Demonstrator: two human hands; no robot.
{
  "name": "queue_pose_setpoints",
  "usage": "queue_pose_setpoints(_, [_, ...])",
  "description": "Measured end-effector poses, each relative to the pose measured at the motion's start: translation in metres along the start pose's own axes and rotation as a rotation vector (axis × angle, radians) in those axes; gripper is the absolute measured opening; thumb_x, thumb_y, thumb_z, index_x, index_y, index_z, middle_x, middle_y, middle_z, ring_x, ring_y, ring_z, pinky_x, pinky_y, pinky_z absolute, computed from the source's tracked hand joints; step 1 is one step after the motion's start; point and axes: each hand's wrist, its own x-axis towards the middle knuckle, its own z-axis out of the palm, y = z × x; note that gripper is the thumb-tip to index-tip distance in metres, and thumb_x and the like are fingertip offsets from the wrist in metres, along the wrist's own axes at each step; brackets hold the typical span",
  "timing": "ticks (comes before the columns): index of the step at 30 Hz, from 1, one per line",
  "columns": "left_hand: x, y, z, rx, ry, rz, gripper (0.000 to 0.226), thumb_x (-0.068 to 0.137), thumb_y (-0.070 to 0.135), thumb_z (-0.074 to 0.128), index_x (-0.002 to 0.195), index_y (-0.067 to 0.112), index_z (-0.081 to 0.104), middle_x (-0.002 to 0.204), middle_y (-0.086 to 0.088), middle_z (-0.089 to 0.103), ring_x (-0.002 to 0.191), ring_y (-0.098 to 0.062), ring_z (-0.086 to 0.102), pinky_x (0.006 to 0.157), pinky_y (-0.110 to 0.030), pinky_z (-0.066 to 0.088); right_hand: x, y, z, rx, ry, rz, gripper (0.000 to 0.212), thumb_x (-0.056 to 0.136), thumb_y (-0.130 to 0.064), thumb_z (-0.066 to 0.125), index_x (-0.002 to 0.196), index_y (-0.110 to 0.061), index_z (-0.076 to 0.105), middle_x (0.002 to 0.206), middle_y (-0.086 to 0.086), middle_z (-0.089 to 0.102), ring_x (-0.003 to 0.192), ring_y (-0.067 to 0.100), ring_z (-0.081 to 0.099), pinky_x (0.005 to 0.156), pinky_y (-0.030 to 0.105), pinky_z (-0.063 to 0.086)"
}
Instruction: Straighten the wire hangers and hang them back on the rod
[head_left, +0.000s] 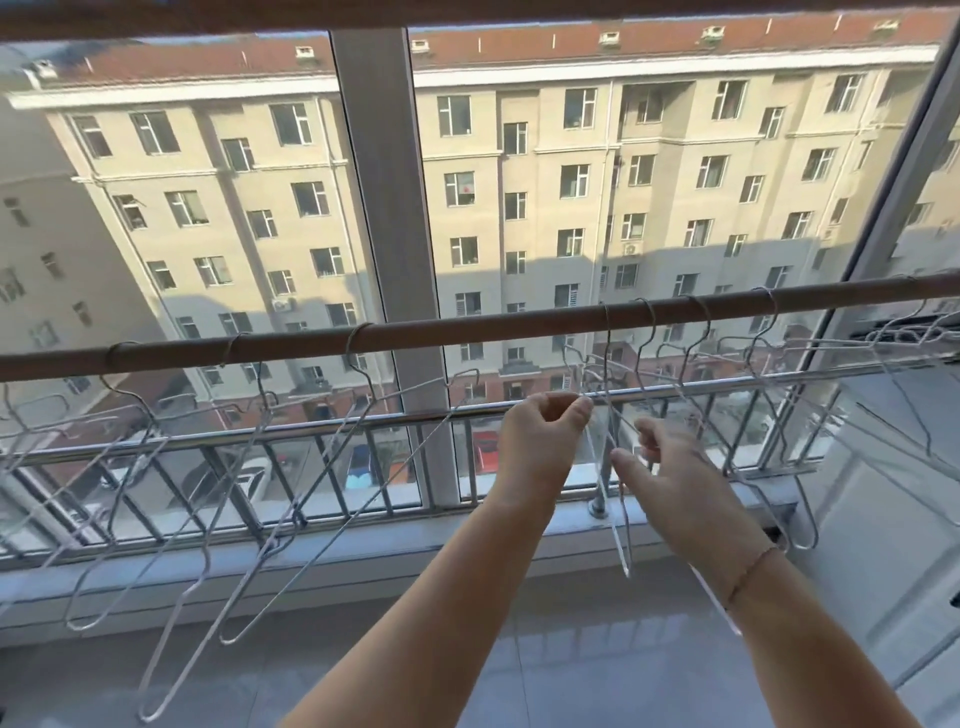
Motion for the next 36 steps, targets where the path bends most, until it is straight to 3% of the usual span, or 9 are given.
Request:
queue_pose_setpoints(3, [-0.016, 0.008, -0.033, 0.040, 0.123, 0.169, 0.006, 0.087, 0.024, 0.063, 0.083, 0.028, 0.066, 0.078, 0.011, 0.068, 0.069, 0.004, 0.061, 0.067, -0.011, 0.048, -0.017, -0.017, 0.000, -0.021, 0.082, -0.134, 0.054, 0.089, -0.028, 0.052, 0.137, -0.011, 0.035, 0.138, 0.009, 0.038, 0.129, 0.022, 0.037, 0.104, 0.029, 0.030])
queue_pose_setpoints(7, [-0.041, 0.015, -0.090, 0.127, 0.361, 0.314, 0.010, 0.089, 0.024, 0.061, 0.096, 0.023, 0.067, 0.084, 0.007, 0.070, 0.072, 0.005, 0.062, 0.065, -0.008, 0.048, -0.039, -0.051, 0.017, 0.035, 0.077, -0.370, 0.047, 0.089, -0.025, 0.052, 0.132, -0.015, 0.040, 0.124, -0.004, 0.040, 0.108, 0.000, 0.035, 0.088, 0.008, 0.020])
queue_pose_setpoints(13, [-0.075, 0.012, -0.186, 0.278, 0.667, 0.346, 0.013, 0.091, 0.019, 0.057, 0.100, 0.019, 0.066, 0.080, 0.010, 0.067, 0.065, 0.007, 0.059, 0.060, -0.007, 0.046, -0.074, -0.107, 0.070, 0.311, -0.167, -0.504, 0.035, 0.089, -0.022, 0.053, 0.124, -0.022, 0.050, 0.119, -0.015, 0.047, 0.112, 0.000, 0.048, 0.099, 0.018, 0.038])
queue_pose_setpoints(16, [-0.079, 0.006, -0.226, 0.337, 0.714, 0.282, 0.016, 0.091, 0.018, 0.055, 0.102, 0.017, 0.067, 0.083, 0.004, 0.069, 0.071, 0.001, 0.061, 0.071, -0.020, 0.051, -0.091, -0.135, 0.104, 0.446, -0.258, -0.521, 0.032, 0.088, -0.018, 0.054, 0.120, -0.023, 0.053, 0.116, -0.016, 0.052, 0.109, -0.005, 0.051, 0.096, 0.012, 0.041])
queue_pose_setpoints(19, [-0.074, -0.005, -0.255, 0.343, 0.634, 0.174, 0.018, 0.092, 0.021, 0.054, 0.106, 0.020, 0.065, 0.085, 0.005, 0.068, 0.072, 0.006, 0.058, 0.068, -0.015, 0.045, -0.101, -0.161, 0.143, 0.524, -0.333, -0.485, 0.035, 0.088, -0.017, 0.053, 0.122, -0.024, 0.050, 0.118, -0.014, 0.052, 0.112, -0.006, 0.050, 0.099, 0.012, 0.040])
queue_pose_setpoints(22, [-0.063, -0.015, -0.281, 0.353, 0.483, 0.041, 0.024, 0.092, 0.024, 0.053, 0.109, 0.016, 0.067, 0.093, 0.005, 0.069, 0.079, -0.001, 0.059, 0.063, -0.006, 0.040, -0.103, -0.186, 0.185, 0.505, -0.272, -0.387, 0.044, 0.087, -0.016, 0.054, 0.130, -0.020, 0.043, 0.124, -0.009, 0.046, 0.116, 0.001, 0.046, 0.103, 0.020, 0.038])
queue_pose_setpoints(26, [-0.047, -0.018, -0.312, 0.275, 0.353, -0.038, 0.018, 0.091, 0.024, 0.054, 0.084, 0.018, 0.070, 0.071, 0.010, 0.065, 0.070, -0.005, 0.057, 0.059, -0.015, 0.041, -0.104, -0.212, 0.235, 0.503, -0.198, -0.208, 0.047, 0.087, -0.015, 0.055, 0.131, -0.021, 0.040, 0.122, -0.006, 0.044, 0.114, 0.007, 0.045, 0.102, 0.027, 0.039])
queue_pose_setpoints(31, [-0.030, -0.013, -0.330, 0.114, 0.159, -0.118, 0.024, 0.090, 0.020, 0.056, 0.080, 0.005, 0.071, 0.078, -0.009, 0.068, 0.073, -0.019, 0.061, 0.070, -0.031, 0.048, -0.104, -0.228, 0.271, 0.671, -0.155, 0.012, 0.030, 0.088, -0.011, 0.055, 0.117, -0.014, 0.048, 0.083, 0.001, 0.062, 0.072, 0.013, 0.060, 0.069, 0.022, 0.049])
queue_pose_setpoints(36, [-0.011, -0.009, -0.328, -0.099, -0.033, -0.180, 0.014, 0.088, 0.016, 0.060, 0.090, 0.005, 0.069, 0.072, -0.003, 0.068, 0.058, -0.016, 0.061, 0.050, -0.018, 0.051, -0.102, -0.236, 0.272, 0.827, -0.017, -0.008, 0.014, 0.092, -0.009, 0.049, 0.096, -0.021, 0.056, 0.061, 0.005, 0.057, 0.049, 0.007, 0.052, 0.047, 0.018, 0.043])
